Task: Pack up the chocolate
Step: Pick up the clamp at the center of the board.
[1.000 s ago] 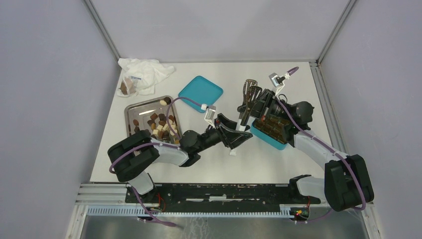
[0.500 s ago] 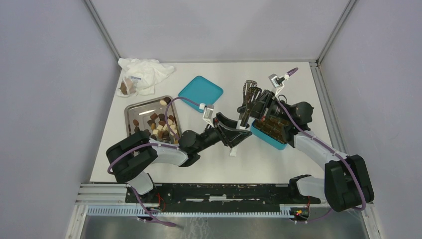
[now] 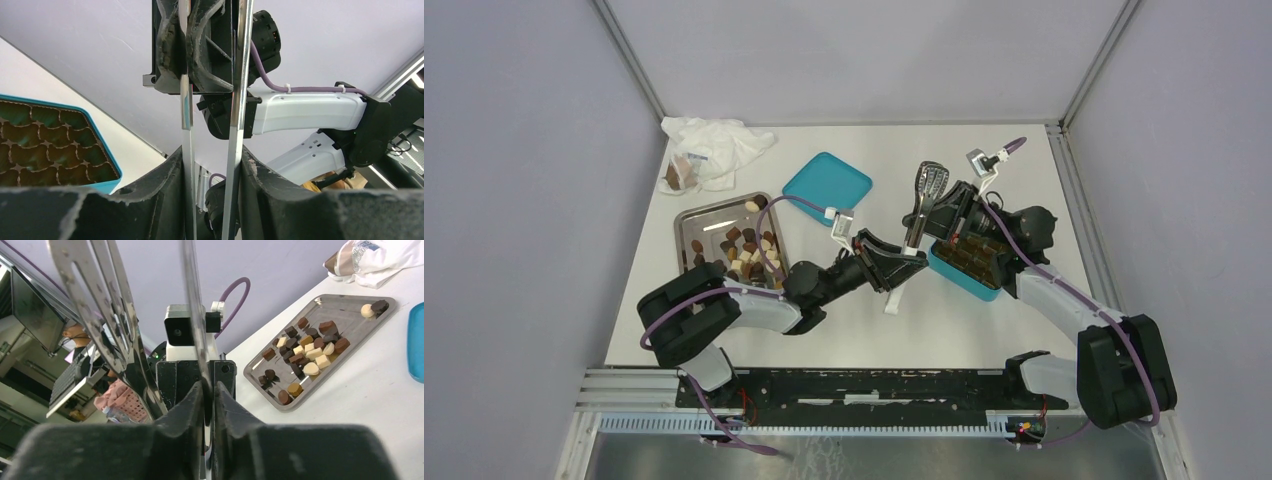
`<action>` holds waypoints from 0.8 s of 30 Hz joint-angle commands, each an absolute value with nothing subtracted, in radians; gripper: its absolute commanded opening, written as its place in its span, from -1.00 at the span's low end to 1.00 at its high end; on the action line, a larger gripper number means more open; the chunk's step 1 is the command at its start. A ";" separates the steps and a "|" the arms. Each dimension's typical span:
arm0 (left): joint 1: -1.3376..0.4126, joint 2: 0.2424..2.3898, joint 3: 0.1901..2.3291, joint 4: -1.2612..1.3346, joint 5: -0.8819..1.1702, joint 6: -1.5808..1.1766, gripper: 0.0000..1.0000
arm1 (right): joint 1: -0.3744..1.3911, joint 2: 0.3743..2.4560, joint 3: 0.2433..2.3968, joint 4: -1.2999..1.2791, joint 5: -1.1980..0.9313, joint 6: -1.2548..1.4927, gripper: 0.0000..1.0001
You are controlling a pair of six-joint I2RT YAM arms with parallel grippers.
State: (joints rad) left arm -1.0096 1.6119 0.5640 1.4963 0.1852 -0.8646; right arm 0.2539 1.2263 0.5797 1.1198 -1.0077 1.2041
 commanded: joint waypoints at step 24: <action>-0.862 1.465 0.480 1.736 0.241 -1.045 -0.07 | 0.035 1.025 0.641 0.759 -1.180 0.725 0.39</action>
